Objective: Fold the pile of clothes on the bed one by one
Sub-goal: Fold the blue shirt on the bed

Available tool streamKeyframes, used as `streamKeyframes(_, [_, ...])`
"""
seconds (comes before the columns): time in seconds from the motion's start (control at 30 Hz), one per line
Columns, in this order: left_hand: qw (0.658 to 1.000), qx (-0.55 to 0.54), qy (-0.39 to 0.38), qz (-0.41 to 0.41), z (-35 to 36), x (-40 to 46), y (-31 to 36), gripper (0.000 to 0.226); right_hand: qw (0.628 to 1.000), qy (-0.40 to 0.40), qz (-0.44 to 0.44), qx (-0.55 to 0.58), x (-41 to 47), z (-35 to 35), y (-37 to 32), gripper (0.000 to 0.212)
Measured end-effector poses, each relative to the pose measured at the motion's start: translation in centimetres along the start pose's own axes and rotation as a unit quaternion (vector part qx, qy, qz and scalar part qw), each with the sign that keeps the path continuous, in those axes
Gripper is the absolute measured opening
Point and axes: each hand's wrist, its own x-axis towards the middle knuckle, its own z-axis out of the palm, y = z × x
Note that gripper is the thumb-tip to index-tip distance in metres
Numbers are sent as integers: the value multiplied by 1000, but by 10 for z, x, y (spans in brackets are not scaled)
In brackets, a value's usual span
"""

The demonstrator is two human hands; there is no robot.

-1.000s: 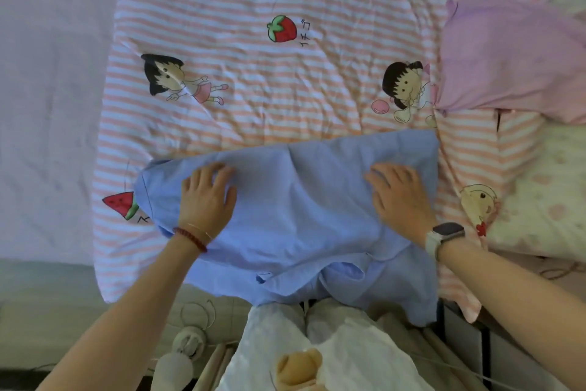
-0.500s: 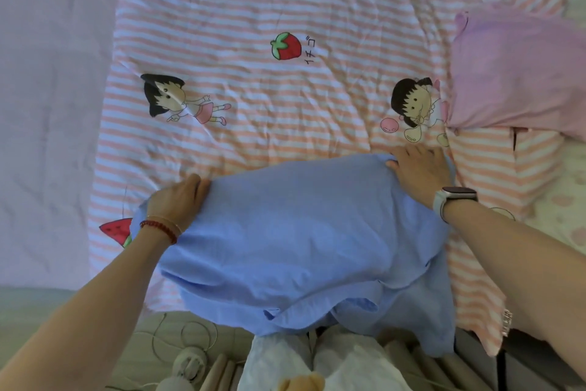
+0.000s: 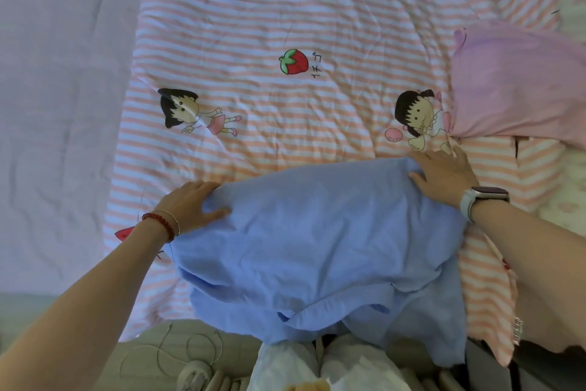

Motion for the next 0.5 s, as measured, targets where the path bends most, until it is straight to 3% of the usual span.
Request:
streamKeyframes(0.17, [998,5,-58,-26,-11,5,-3,30,1000,-9,3,24,-4,-14,4,26])
streamKeyframes(0.4, [1000,-4,7,-2,-72,17,12,22,997,68,17,14,-5,-59,19,21])
streamKeyframes(0.5, [995,11,95,-9,-120,32,26,21,990,133,45,23,8,-94,31,24])
